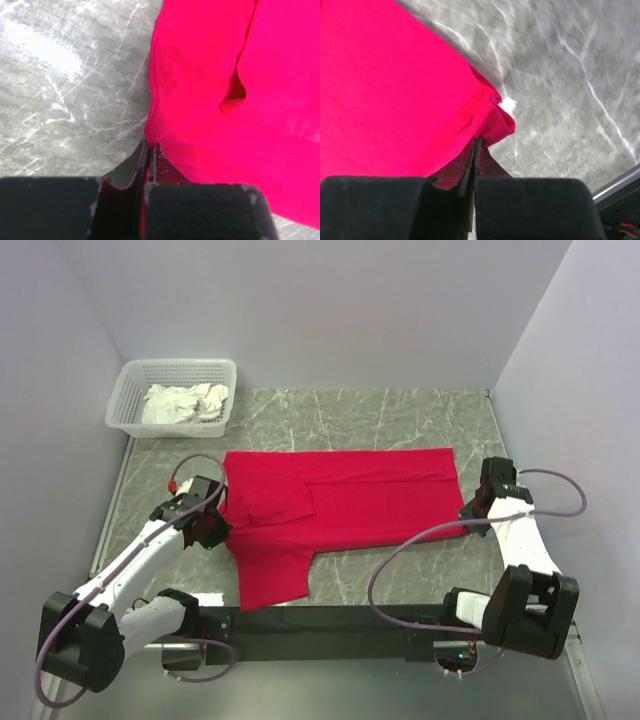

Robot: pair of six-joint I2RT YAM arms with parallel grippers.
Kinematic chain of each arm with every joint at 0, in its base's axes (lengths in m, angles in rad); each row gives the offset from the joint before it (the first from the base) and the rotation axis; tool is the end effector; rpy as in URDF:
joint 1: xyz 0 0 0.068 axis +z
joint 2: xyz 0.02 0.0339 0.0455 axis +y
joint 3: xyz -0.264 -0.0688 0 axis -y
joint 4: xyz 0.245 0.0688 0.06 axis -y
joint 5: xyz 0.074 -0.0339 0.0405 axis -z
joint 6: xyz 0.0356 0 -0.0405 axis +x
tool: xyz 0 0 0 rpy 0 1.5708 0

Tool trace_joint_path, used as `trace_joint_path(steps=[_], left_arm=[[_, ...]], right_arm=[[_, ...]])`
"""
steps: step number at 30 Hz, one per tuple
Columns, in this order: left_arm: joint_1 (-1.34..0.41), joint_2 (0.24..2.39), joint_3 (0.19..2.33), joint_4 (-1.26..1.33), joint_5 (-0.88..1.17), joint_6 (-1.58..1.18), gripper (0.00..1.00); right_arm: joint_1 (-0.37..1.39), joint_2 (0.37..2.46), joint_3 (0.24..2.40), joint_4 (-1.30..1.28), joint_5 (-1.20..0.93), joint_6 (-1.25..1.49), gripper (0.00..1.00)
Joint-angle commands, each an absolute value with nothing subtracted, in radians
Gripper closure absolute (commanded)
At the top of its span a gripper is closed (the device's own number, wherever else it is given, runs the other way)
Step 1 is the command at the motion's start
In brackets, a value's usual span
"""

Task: Fold and stack the t-shirts
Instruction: Fold the tshirt

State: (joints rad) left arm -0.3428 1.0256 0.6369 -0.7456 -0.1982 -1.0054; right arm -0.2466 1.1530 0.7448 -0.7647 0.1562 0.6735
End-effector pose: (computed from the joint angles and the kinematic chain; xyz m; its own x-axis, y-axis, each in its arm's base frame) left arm 0.1706 -0.0534 0.2032 -0.6693 -0.6401 -0.3772 -0.5861 0.7669 -0.2614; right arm 0.1964 -0.0551 0.2120 -0.5119 0.7642 -0.3923 0.7918 0.5969 0.1296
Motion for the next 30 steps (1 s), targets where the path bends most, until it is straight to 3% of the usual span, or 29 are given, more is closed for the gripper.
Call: trace_joint_path(steps=[1, 30], left_arm=[[-0.316, 1.060, 0.724, -0.732, -0.166, -0.940, 0.99], [-0.187, 1.368, 0.933, -0.677, -0.163, -0.775, 0.99]], right_arm=[[-0.247, 1.221, 0.828, -0.729, 0.181, 0.606, 1.00], [-0.166, 1.571, 1.101, -0.661, 0.189, 0.561, 1.00]])
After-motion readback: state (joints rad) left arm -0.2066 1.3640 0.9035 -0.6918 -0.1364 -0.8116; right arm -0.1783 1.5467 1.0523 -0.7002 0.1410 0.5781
